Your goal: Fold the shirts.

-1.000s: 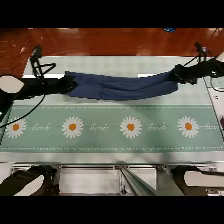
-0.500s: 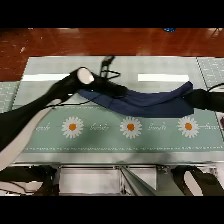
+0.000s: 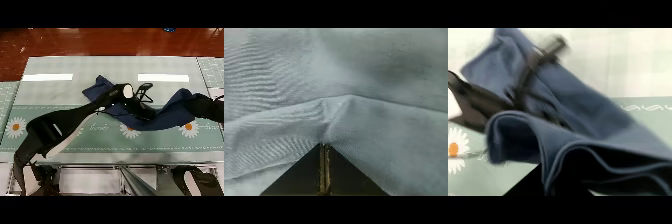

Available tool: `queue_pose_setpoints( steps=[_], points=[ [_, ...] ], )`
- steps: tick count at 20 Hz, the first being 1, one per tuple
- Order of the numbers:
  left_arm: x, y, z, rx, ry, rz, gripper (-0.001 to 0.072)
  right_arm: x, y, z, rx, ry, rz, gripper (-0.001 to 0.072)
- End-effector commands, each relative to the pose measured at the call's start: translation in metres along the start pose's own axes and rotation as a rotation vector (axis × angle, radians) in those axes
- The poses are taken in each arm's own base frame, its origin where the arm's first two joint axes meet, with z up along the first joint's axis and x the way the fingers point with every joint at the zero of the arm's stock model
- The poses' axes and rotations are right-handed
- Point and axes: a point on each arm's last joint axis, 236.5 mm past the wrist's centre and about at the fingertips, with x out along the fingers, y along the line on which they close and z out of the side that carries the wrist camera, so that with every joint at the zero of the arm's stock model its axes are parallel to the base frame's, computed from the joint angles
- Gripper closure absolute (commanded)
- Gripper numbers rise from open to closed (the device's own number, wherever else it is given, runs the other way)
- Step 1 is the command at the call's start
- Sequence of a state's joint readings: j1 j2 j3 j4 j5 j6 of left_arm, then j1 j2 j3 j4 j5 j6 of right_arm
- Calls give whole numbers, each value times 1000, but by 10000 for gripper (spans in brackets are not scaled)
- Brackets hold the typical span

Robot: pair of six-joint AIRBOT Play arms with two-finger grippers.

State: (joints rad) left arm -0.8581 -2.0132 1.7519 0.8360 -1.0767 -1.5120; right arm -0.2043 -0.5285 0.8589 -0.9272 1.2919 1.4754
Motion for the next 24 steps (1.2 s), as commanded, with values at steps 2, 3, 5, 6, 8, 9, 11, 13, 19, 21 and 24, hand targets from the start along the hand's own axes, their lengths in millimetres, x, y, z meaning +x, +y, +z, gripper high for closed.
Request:
queue_pose_setpoints(
  steps=[2,3,5,6,8,9,11,13,19,21,24],
  points=[
    [-13,0,-3,50,61,-12,685,-1,5,2,5,-13,19,688],
    [-32,13,4,26,48,-9,685,-1,5,2,6,-11,20,689],
    [-84,50,17,-37,19,14,685,0,9,3,11,-12,37,688],
    [-113,67,23,-62,-6,31,685,2,12,4,15,-8,56,689],
    [-181,97,32,-107,-103,74,685,13,24,9,32,16,141,688],
    [-217,110,33,-122,-168,108,685,20,30,14,47,23,193,688],
    [-282,128,25,-136,-287,196,685,40,36,30,69,21,262,689],
    [-341,139,3,-149,-406,288,685,70,46,39,39,66,281,689],
    [-413,161,-112,-290,-680,474,685,197,126,62,-72,226,386,688],
    [-400,167,-149,-358,-708,479,685,241,146,56,-79,283,406,689],
    [-369,170,-186,-414,-716,469,685,298,162,40,-64,340,413,688]
  ],
)
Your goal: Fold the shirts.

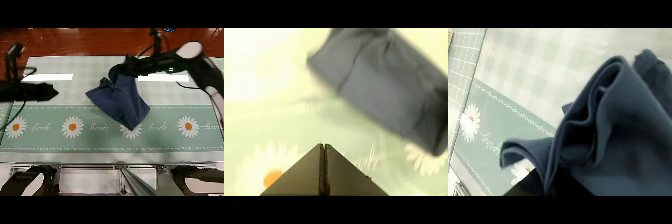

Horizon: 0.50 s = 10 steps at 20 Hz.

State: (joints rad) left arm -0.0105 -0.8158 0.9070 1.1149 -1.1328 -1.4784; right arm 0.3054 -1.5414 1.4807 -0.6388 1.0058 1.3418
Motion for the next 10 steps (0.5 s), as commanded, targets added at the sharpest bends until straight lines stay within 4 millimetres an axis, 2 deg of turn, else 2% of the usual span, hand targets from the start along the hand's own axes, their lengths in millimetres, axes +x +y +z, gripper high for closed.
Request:
queue_pose_setpoints(
  steps=[1,3,4,5,7,8,10],
  points=[
    [2,22,-49,-80,-36,37,685,79,-9,1,24,58,13,688],
    [12,28,-65,-100,-10,43,685,108,-23,-9,75,92,5,678],
    [17,30,-69,-113,0,40,685,119,-28,-16,95,113,1,531],
    [22,31,-70,-129,-2,32,685,127,-33,-24,113,133,-5,284],
    [30,30,-66,-163,-25,10,685,125,-34,-27,110,152,-7,296],
    [31,30,-62,-168,-35,9,685,114,-33,-23,130,155,-4,297],
    [32,32,-55,-167,-63,14,685,71,-30,-10,155,163,8,303]
  ],
)
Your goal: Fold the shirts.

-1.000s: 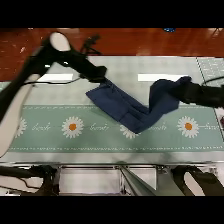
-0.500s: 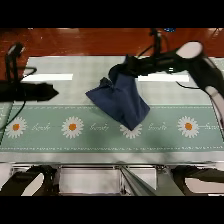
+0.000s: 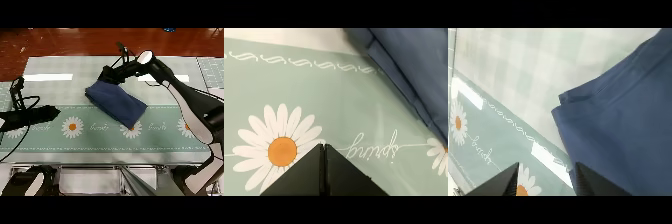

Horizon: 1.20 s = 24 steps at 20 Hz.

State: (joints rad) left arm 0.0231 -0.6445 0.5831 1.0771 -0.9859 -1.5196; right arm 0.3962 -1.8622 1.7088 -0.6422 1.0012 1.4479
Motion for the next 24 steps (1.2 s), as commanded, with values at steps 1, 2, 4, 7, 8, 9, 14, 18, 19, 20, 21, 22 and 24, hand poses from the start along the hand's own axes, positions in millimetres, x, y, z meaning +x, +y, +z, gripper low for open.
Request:
queue_pose_setpoints(
  steps=[1,2,4,7,8,9,14,18,19,20,21,22,24],
  points=[
    [4,2,8,-22,-44,-7,685,-59,2,3,25,39,2,303],
    [5,2,8,-22,-44,-7,685,-99,-1,6,2,27,-43,303],
    [5,2,7,-22,-43,-7,685,-187,-30,3,-45,-14,-283,303],
    [5,1,7,-24,-43,-10,685,-308,-95,-36,12,-149,-769,302],
    [5,1,7,-24,-44,-10,685,-322,-108,-53,53,-208,-825,302],
    [5,0,7,-27,-43,-13,685,-320,-118,-74,104,-273,-824,302],
    [5,-1,7,-29,-41,-16,685,-217,-152,-163,440,-426,-506,302],
    [5,-1,7,-33,-39,-17,685,-149,-167,-203,562,-305,-424,302],
    [5,-1,7,-32,-39,-17,685,-136,-168,-205,576,-285,-406,302],
    [5,-1,7,-33,-39,-17,685,-124,-167,-205,610,-270,-375,302],
    [5,-1,6,-34,-39,-19,685,-115,-167,-201,618,-259,-347,302],
    [5,-3,7,-39,-39,-26,685,-106,-165,-195,615,-247,-320,302],
    [5,-6,6,-49,-36,-40,685,-91,-161,-181,617,-229,-275,302]
  ],
)
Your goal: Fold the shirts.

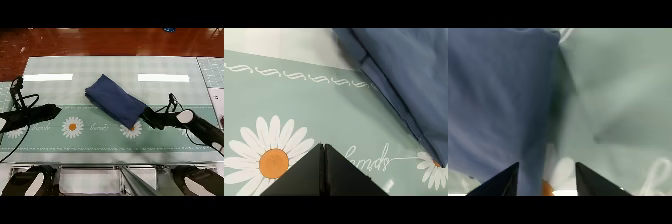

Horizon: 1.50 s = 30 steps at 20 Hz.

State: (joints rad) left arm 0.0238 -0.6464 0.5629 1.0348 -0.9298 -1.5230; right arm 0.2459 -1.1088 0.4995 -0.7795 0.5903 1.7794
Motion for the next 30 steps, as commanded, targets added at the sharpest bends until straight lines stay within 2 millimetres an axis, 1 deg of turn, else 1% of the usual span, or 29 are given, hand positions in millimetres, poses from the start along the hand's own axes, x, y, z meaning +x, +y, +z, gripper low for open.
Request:
queue_pose_setpoints(
  steps=[1,3,4,5,6,7,9,11,13,14,16,17,19,22,23,25,27,29,30],
  points=[
    [0,-3,-1,-12,3,-14,685,31,25,2,39,64,85,302],
    [1,-3,-1,-13,3,-14,685,46,40,-3,19,149,114,303],
    [1,-3,-1,-13,3,-14,685,52,50,-6,-5,195,136,323],
    [1,-3,-1,-13,3,-14,685,56,59,-5,-35,223,154,386],
    [1,-3,-1,-13,3,-14,685,59,70,-3,-67,247,173,507],
    [1,-3,-1,-13,3,-14,685,59,84,1,-133,258,204,693],
    [1,-3,-1,-13,3,-14,685,48,122,19,-239,229,268,688],
    [1,-3,0,-13,2,-14,685,23,168,52,-327,153,330,689],
    [1,-3,0,-13,3,-14,685,-14,212,87,-417,70,373,689],
    [1,-3,0,-13,3,-14,685,-37,229,104,-458,30,377,689],
    [1,-3,0,-13,3,-14,685,-82,248,132,-521,-29,355,689],
    [1,-3,0,-13,3,-14,685,-104,251,143,-541,-49,336,689],
    [1,-3,0,-13,2,-14,685,-142,250,160,-561,-83,299,689],
    [1,-3,0,-13,3,-14,685,-199,237,187,-515,-159,275,689],
    [1,-3,0,-12,3,-14,684,-216,228,195,-482,-180,267,689],
    [0,-4,0,23,0,-16,685,-254,203,211,-391,-234,248,689],
    [-3,-7,4,42,-9,-19,685,-293,180,220,-331,-300,228,689],
    [-5,-10,9,44,-20,-26,685,-333,154,221,-277,-361,194,689],
    [-6,-13,10,38,-24,-37,685,-348,140,218,-259,-375,170,689]
  ],
)
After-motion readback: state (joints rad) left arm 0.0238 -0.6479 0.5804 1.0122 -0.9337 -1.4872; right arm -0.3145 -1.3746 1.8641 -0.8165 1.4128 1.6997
